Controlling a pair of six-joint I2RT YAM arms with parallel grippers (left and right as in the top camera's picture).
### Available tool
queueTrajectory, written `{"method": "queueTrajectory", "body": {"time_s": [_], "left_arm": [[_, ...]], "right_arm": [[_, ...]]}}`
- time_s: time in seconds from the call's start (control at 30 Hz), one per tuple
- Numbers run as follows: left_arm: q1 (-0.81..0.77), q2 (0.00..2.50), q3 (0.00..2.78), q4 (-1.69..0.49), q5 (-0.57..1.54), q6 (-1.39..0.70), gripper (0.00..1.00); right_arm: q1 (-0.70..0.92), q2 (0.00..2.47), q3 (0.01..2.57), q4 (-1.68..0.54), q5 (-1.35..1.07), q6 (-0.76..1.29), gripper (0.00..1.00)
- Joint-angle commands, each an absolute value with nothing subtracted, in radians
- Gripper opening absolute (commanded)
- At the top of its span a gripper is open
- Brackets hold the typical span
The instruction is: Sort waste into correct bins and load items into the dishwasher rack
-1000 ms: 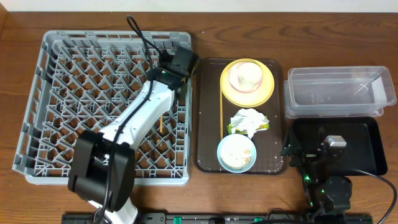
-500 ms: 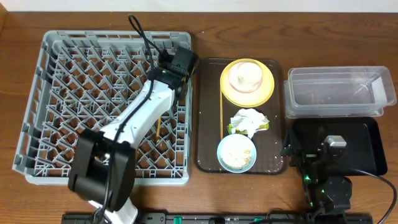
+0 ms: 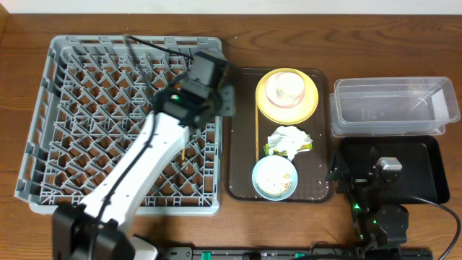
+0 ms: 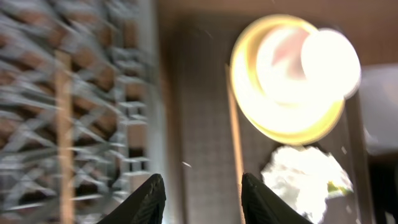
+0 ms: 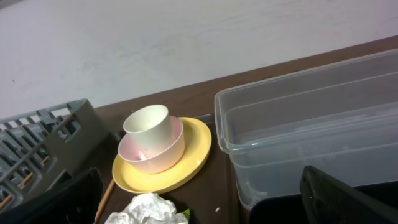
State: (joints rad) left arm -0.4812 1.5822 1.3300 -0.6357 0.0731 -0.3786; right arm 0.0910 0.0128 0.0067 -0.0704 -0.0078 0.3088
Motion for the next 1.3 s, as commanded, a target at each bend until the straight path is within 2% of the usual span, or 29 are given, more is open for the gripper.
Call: {"method": "queueTrajectory", "body": {"time_s": [0.0, 0.43, 0.93, 1.13, 1.27], "left_arm": [[-0.526, 1.653, 1.326, -0.62, 0.139, -0.408, 0.42], [-0.646, 1.909, 1.326, -0.455, 0.138, -0.447, 0.42], [-0.653, 2.077, 1.326, -0.371, 0.067, -0.447, 0.36], [-0.652, 2.088, 1.326, -0.371, 0.066, -0.447, 0.15], [-0.642, 2.062, 1.326, -0.373, 0.019, -0.447, 0.07]], "right_arm": [[0.099, 0.01, 0.006, -0.074, -0.008, 0.299, 0.99], [0.099, 0.01, 0.006, -0.074, -0.008, 0.298, 0.99], [0.099, 0.01, 0.006, -0.074, -0.008, 0.298, 0.99], [0.099, 0.01, 0.006, -0.074, -0.008, 0.298, 0.99], [0.099, 0.01, 0.006, -0.074, -0.008, 0.299, 0.99]]}}
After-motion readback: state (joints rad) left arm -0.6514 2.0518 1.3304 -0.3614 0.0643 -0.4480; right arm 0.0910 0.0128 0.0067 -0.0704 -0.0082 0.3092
